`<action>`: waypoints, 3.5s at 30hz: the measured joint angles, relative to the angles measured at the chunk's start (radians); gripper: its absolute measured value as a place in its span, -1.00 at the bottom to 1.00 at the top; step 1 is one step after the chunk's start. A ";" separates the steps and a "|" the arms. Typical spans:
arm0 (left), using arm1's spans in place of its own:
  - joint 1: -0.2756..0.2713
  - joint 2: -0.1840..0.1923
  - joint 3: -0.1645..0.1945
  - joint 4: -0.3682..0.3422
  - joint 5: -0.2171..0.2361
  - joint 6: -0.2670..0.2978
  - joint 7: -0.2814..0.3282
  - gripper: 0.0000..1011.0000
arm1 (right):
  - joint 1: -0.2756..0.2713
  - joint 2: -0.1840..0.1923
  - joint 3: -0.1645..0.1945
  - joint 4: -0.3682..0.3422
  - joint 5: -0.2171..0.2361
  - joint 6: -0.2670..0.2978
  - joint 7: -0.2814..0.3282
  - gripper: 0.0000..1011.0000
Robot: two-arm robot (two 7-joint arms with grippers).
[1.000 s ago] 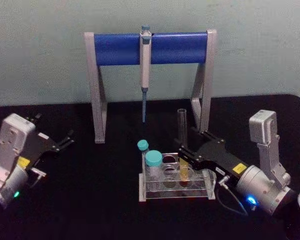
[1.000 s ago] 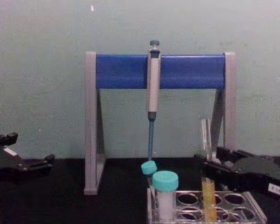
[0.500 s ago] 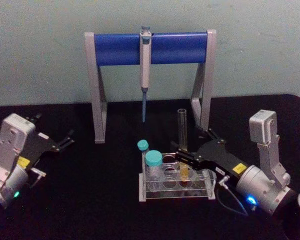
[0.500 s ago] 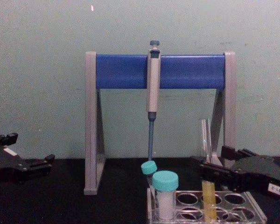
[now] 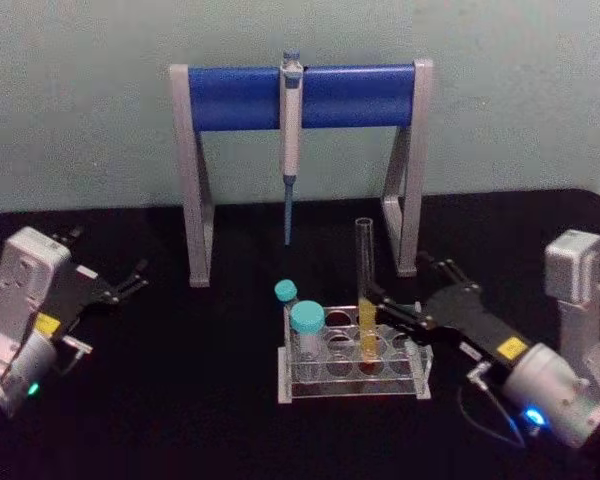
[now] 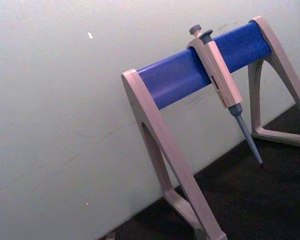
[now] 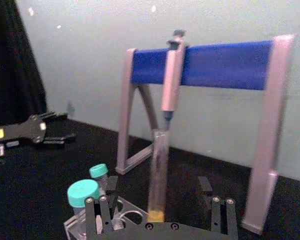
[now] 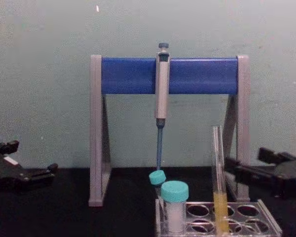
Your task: Pick up the test tube from the test tube rack, shake it, then place it back into the test tube rack.
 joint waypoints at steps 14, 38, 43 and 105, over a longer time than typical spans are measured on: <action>0.000 0.000 0.000 0.000 0.000 0.000 0.000 1.00 | -0.117 -0.048 0.127 -0.014 -0.039 -0.059 -0.175 0.98; 0.000 0.000 0.000 0.000 0.000 0.000 0.000 1.00 | -0.070 -0.113 0.138 0.151 -0.158 -0.023 -0.211 0.98; 0.000 0.000 0.000 0.000 0.000 0.000 0.000 1.00 | -0.066 -0.118 0.139 0.160 -0.165 -0.021 -0.203 0.98; 0.000 0.000 0.000 0.000 0.000 0.000 0.000 1.00 | -0.070 -0.113 0.138 0.151 -0.159 -0.023 -0.206 0.98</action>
